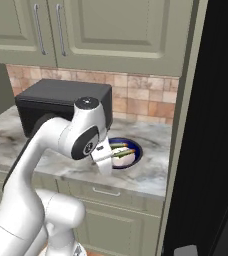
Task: Place the bowl with the potato and lemon on the top shelf of the fridge. Place the bowl with the fishs on the second highest shelf of the fridge.
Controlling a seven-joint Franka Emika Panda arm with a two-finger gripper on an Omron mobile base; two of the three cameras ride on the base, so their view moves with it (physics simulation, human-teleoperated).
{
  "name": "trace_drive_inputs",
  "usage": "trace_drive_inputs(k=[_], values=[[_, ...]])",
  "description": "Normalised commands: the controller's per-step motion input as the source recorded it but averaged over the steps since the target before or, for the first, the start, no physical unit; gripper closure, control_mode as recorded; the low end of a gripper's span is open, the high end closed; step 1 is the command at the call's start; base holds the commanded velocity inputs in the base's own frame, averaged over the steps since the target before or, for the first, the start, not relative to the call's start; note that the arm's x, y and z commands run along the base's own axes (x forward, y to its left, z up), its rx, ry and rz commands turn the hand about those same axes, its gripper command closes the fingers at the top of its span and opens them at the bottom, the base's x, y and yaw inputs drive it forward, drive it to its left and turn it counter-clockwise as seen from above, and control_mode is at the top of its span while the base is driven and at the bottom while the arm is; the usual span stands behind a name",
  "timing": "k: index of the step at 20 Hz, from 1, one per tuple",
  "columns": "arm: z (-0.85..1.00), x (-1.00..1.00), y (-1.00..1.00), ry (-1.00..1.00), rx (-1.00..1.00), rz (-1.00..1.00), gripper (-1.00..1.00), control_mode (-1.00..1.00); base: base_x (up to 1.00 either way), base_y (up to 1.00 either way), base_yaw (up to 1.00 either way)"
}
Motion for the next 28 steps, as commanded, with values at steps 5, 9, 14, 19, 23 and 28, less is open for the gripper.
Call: trace_drive_inputs(k=[5,9,14,19,23,28], values=[[-0.36,0.47,-0.02,0.05,0.04,-0.18,-1.0,-1.0,0.0,0.0,0.0],[-0.26,0.46,0.0,0.02,0.0,-0.07,-1.0,-1.0,0.0,0.0,0.0],[-0.45,0.39,-0.22,0.06,0.0,-0.03,-1.0,-1.0,0.0,0.0,0.0],[-0.49,0.31,-0.46,0.05,0.04,0.0,-1.0,-1.0,0.0,0.0,0.0],[-0.31,0.21,-0.32,0.0,0.1,0.0,-1.0,-1.0,0.0,0.0,0.0],[-0.21,0.28,-0.03,0.0,0.13,0.0,-1.0,-1.0,0.0,0.0,0.0]])
